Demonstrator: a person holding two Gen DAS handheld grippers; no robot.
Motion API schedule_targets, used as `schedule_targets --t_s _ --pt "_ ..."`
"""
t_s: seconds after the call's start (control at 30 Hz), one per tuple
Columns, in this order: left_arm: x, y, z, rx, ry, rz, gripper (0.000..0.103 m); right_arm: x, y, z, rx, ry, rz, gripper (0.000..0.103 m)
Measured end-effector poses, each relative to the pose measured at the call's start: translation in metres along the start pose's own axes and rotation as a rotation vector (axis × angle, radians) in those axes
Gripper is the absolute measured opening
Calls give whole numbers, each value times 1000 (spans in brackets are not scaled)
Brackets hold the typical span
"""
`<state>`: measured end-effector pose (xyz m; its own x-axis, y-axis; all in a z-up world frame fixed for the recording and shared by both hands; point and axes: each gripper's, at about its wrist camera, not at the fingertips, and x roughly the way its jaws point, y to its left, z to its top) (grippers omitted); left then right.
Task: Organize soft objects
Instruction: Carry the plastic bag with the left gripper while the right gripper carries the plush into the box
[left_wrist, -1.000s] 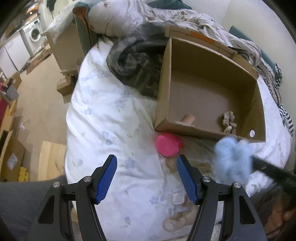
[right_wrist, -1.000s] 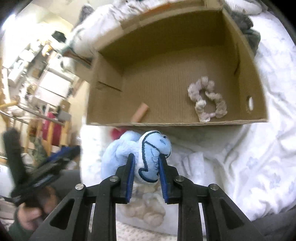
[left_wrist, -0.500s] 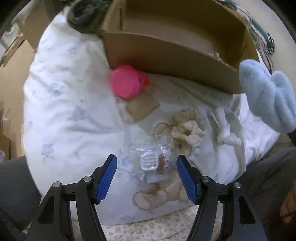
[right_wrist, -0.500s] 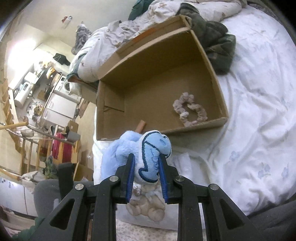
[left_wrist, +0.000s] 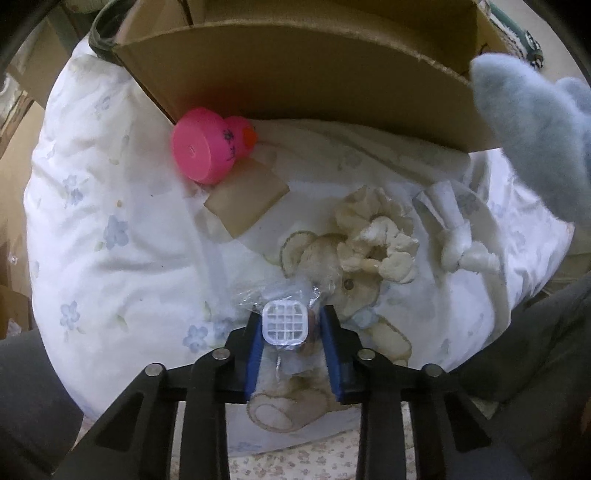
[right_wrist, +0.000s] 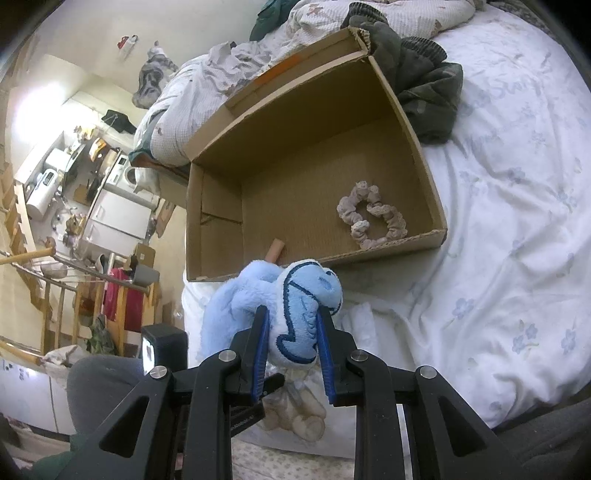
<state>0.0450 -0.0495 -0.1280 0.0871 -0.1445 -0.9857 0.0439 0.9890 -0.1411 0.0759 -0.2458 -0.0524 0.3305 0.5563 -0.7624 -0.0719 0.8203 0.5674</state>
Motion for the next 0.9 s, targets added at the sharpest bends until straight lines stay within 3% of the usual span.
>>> schedule_targets --t_s 0.27,0.7,0.9 --pt "-24 10 -1 -23 -64 13 23 4 5 1 -15 8 -7 26" --pt "-108 24 -8 -94 -283 34 23 -6 9 0 -9 -35 32 26" --pt "-138 39 10 -91 -342 16 23 -21 14 8 -8 -76 60 26"
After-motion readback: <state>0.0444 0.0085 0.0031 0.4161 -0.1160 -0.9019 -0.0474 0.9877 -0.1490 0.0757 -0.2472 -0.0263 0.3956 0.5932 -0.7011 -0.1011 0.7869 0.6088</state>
